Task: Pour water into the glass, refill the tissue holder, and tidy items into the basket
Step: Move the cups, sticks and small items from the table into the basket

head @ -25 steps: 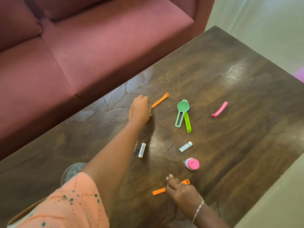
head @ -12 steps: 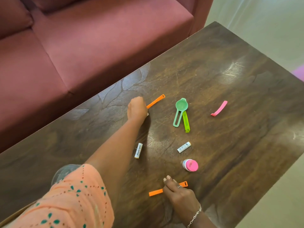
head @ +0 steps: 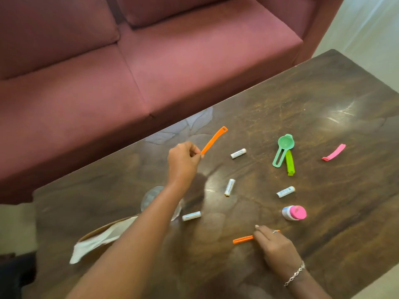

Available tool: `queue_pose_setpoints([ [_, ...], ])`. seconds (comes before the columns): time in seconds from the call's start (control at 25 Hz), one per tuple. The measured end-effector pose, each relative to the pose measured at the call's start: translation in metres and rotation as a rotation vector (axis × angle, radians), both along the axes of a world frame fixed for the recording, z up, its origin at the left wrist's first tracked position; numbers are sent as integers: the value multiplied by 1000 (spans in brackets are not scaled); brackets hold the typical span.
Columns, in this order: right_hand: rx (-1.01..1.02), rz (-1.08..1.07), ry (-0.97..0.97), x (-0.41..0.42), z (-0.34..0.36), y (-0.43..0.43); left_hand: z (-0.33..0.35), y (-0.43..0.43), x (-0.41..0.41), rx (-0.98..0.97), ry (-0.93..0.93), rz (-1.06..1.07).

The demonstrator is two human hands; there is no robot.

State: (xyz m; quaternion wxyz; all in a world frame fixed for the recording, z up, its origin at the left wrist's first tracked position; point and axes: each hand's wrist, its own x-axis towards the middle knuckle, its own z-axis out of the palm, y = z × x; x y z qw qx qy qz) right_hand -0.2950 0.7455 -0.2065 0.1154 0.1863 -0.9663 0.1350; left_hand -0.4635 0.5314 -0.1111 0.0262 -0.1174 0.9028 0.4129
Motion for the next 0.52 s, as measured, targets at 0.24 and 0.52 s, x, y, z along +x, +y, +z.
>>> queue_pose_setpoints([
  [0.24, -121, 23, 49, -18, 62, -73, 37, -115, 85, 20, 27, 145],
  [0.52, -263, 367, 174, -24, 120, -245, 73, -291, 172, -40, 29, 373],
])
